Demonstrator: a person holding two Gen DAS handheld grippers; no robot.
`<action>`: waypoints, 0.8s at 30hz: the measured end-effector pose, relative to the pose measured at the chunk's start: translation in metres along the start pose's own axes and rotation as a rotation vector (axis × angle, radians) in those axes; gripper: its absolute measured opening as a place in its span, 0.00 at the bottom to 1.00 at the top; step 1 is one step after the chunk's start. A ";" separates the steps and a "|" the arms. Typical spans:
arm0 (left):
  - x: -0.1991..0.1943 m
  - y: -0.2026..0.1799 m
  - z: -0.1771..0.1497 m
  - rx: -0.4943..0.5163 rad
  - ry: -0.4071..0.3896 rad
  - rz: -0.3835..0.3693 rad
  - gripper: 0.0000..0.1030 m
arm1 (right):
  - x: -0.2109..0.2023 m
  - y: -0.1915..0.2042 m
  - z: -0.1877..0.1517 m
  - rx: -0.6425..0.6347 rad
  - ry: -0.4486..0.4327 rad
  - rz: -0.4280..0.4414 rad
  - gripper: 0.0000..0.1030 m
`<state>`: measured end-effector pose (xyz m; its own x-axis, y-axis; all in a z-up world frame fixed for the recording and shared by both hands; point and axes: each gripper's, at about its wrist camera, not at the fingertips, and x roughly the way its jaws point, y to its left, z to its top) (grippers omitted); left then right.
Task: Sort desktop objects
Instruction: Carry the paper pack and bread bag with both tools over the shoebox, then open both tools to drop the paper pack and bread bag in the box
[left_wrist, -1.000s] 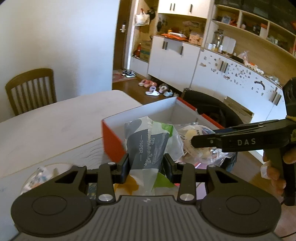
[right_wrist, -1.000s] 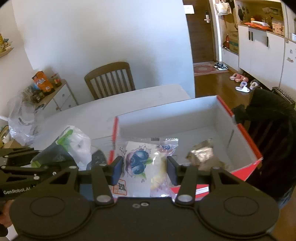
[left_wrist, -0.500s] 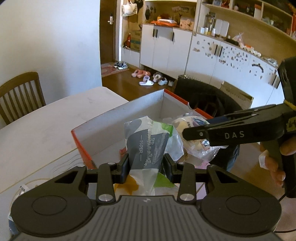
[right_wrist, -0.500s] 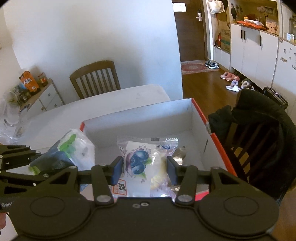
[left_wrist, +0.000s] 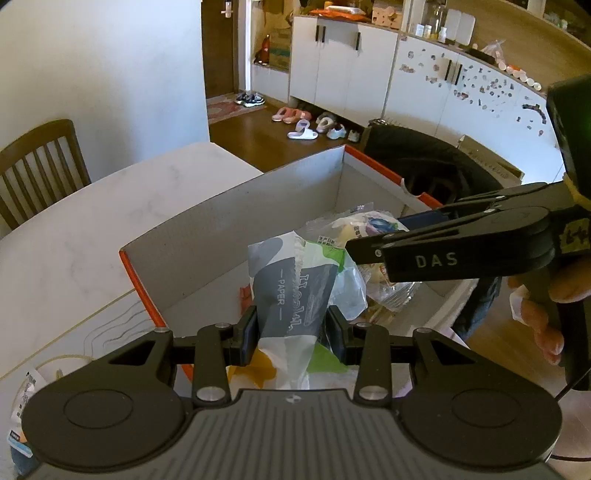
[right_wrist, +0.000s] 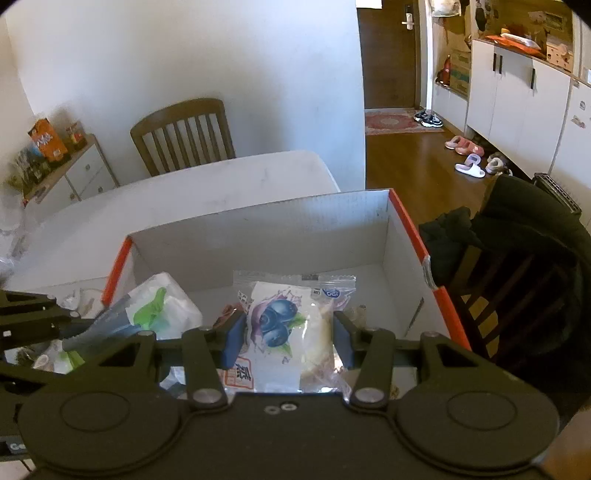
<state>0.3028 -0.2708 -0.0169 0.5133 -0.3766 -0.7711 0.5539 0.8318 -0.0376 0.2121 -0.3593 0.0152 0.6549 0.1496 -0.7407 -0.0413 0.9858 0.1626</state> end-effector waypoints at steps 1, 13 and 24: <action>0.003 0.000 0.001 0.002 0.005 0.002 0.36 | 0.004 -0.001 0.001 -0.004 0.005 -0.004 0.48; 0.038 -0.007 -0.006 0.041 0.095 0.019 0.36 | 0.044 -0.005 0.010 -0.032 0.081 -0.020 0.48; 0.055 -0.012 -0.009 0.074 0.164 0.023 0.37 | 0.059 0.001 0.018 -0.075 0.135 -0.025 0.48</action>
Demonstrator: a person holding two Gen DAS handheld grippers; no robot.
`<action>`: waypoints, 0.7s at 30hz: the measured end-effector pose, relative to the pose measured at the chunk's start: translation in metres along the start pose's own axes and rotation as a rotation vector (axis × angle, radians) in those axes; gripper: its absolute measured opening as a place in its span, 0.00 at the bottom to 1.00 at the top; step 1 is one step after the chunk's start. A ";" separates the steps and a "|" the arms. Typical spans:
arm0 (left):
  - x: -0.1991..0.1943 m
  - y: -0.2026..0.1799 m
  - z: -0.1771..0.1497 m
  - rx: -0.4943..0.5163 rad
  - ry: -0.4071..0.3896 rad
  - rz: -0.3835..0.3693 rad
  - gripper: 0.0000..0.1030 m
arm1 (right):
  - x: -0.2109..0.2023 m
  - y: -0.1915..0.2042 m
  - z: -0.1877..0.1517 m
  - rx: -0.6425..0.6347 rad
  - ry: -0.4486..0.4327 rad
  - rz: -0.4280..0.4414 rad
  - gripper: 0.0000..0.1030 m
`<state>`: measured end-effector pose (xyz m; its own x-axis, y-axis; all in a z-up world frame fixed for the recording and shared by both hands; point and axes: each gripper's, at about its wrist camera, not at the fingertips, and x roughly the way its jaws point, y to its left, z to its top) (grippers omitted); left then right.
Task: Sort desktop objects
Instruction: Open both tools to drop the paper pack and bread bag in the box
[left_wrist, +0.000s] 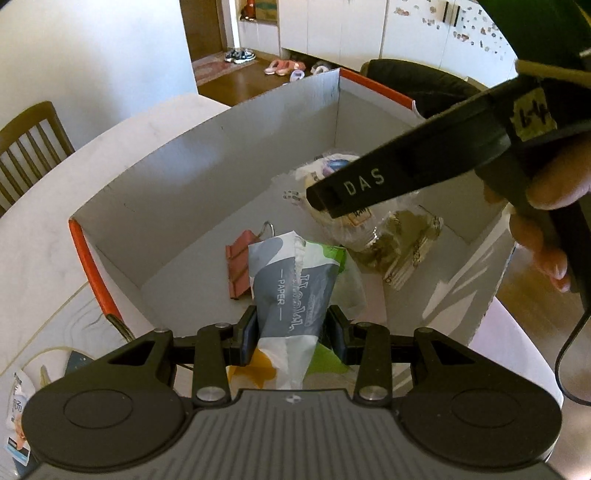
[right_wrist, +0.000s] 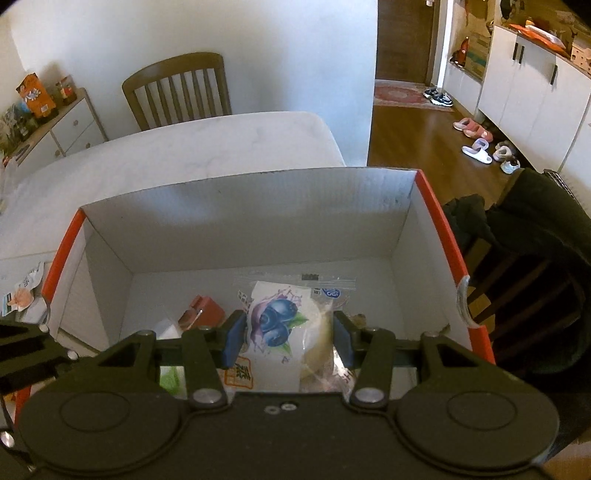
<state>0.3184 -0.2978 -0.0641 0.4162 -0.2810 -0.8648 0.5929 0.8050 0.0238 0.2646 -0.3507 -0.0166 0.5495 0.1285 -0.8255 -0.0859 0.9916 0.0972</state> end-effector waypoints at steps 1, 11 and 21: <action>0.000 0.001 0.000 -0.001 0.005 -0.004 0.37 | 0.001 0.001 0.002 -0.003 0.003 0.001 0.48; -0.002 0.001 0.002 -0.020 -0.008 -0.025 0.43 | 0.010 0.008 0.011 -0.035 0.050 -0.007 0.49; -0.020 0.001 -0.005 -0.072 -0.090 -0.070 0.69 | 0.006 0.009 0.007 -0.020 0.043 -0.018 0.71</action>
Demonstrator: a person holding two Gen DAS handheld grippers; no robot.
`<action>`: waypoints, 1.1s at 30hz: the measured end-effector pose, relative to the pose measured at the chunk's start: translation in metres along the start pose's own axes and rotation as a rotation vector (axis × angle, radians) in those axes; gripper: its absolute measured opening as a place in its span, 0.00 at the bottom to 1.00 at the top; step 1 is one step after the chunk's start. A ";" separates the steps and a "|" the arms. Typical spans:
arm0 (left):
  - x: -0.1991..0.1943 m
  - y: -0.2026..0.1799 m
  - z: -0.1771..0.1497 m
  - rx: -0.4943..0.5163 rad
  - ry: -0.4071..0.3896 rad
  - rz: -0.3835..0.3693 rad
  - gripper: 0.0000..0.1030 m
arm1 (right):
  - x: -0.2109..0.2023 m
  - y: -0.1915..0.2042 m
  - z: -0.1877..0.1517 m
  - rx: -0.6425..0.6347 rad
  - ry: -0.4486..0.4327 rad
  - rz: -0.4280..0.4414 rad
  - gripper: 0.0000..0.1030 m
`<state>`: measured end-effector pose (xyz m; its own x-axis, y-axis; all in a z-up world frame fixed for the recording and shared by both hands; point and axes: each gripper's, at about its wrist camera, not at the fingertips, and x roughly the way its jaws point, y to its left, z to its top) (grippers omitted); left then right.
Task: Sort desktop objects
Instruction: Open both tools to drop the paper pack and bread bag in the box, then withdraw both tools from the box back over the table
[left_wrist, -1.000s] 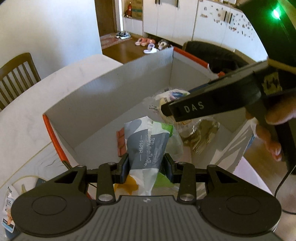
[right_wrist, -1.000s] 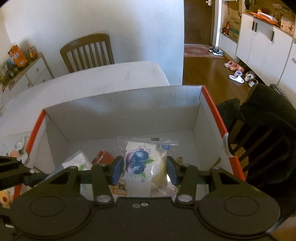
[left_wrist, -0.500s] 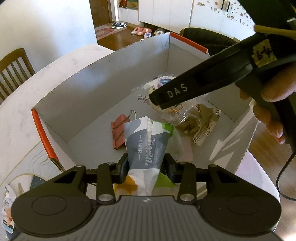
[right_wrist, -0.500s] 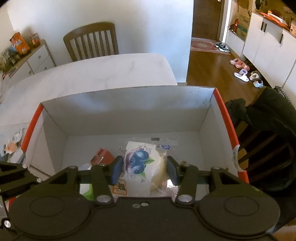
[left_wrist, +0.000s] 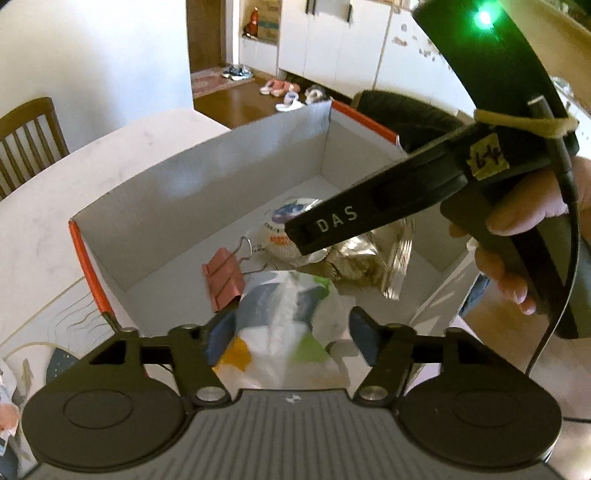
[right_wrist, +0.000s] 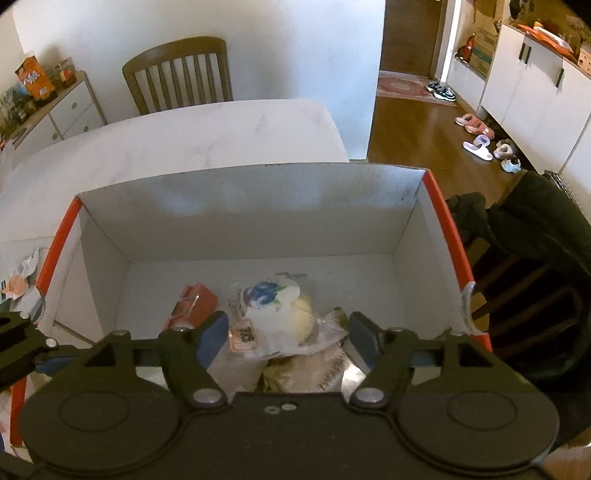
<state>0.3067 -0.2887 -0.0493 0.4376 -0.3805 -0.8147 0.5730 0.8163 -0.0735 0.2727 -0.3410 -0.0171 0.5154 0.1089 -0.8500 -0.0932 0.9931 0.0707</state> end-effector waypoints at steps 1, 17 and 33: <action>-0.003 0.001 -0.001 -0.010 -0.007 -0.004 0.69 | -0.002 -0.001 0.000 0.010 -0.003 0.004 0.72; -0.058 0.013 -0.024 -0.113 -0.160 -0.038 0.71 | -0.064 -0.001 -0.009 -0.015 -0.155 0.081 0.85; -0.115 0.040 -0.053 -0.141 -0.278 -0.001 0.82 | -0.119 0.030 -0.031 -0.031 -0.312 0.170 0.98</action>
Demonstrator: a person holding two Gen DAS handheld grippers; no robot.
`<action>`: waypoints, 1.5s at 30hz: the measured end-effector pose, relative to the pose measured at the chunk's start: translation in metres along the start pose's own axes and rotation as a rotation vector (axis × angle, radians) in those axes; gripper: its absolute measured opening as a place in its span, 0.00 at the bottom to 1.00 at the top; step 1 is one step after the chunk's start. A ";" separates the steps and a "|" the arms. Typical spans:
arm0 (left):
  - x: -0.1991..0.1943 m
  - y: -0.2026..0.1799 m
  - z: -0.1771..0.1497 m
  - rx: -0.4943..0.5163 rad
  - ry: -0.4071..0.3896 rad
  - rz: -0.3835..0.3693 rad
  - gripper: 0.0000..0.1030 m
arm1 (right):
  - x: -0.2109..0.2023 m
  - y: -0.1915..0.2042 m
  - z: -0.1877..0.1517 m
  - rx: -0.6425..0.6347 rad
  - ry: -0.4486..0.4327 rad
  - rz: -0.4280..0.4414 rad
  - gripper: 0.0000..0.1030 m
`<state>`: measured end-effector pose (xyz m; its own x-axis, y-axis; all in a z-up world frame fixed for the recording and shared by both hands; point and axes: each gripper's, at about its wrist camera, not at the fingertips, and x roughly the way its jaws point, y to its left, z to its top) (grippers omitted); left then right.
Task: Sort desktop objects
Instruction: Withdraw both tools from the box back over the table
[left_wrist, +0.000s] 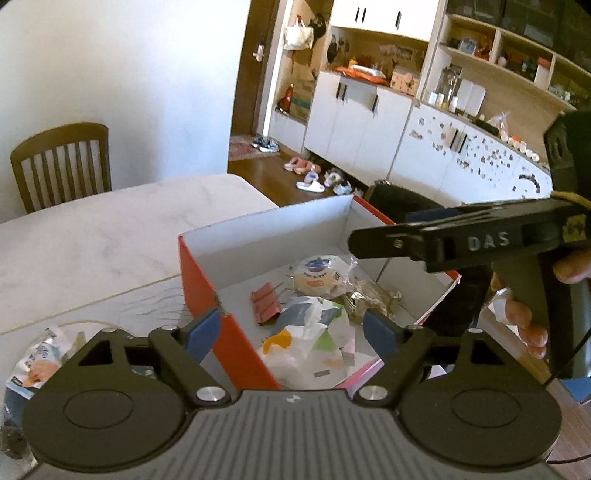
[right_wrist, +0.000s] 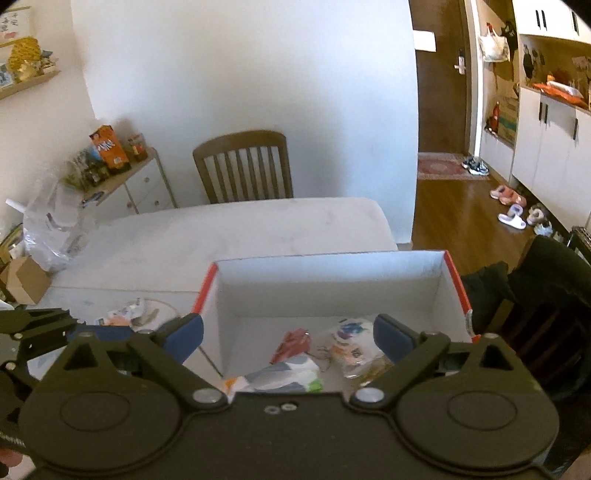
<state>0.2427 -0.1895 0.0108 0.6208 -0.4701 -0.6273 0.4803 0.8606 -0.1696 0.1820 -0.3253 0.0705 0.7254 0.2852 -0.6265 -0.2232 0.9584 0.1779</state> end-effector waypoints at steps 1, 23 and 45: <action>-0.003 0.003 -0.001 -0.004 -0.005 -0.004 0.82 | -0.003 0.004 0.000 -0.001 -0.010 0.001 0.99; -0.080 0.096 -0.033 -0.051 -0.108 0.059 1.00 | -0.032 0.104 -0.038 -0.010 -0.143 -0.004 1.00; -0.126 0.212 -0.078 -0.132 -0.152 0.134 1.00 | 0.007 0.225 -0.079 -0.026 -0.080 -0.005 1.00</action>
<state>0.2182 0.0678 -0.0061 0.7642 -0.3658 -0.5312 0.3088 0.9306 -0.1967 0.0853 -0.1091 0.0463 0.7758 0.2812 -0.5648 -0.2352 0.9596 0.1547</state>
